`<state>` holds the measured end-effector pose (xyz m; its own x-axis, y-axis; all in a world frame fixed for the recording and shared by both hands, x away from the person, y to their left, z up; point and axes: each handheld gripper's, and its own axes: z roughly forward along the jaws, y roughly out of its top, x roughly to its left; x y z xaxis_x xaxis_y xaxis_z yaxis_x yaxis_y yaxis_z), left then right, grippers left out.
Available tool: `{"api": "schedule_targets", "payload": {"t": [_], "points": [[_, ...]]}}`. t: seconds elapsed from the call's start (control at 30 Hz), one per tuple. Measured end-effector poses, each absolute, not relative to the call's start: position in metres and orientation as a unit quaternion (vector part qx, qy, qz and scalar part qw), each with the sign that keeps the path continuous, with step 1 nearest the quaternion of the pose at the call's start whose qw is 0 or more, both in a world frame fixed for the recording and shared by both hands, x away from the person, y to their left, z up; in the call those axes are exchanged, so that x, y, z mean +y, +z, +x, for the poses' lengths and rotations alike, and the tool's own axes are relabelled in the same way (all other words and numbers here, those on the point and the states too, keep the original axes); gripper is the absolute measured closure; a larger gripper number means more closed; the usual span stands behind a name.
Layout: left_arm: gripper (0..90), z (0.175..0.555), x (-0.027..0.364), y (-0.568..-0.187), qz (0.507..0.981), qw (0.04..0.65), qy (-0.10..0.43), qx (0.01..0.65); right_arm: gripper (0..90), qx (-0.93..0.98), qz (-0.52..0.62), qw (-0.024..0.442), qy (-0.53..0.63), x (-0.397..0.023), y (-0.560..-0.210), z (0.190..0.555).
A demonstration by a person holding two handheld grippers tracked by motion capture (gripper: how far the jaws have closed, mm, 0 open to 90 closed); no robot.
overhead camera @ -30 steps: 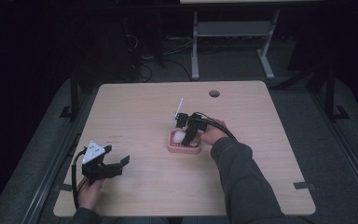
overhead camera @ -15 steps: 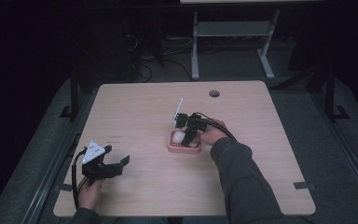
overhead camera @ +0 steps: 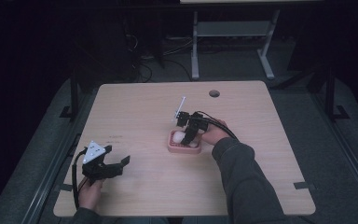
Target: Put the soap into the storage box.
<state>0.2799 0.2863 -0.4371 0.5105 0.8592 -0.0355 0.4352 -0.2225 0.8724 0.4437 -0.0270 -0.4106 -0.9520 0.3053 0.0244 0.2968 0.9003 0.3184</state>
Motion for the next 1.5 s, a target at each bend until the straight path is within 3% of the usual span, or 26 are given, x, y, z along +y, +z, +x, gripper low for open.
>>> {"api": "schedule_targets", "payload": {"t": [1.5], "points": [[14.1, 0.280, 0.285, -0.438, 0.746, 0.445, 0.236, 0.434, 38.4, 0.960, 0.189, 0.020, 0.206, -0.062, -0.392, 0.431]]}}
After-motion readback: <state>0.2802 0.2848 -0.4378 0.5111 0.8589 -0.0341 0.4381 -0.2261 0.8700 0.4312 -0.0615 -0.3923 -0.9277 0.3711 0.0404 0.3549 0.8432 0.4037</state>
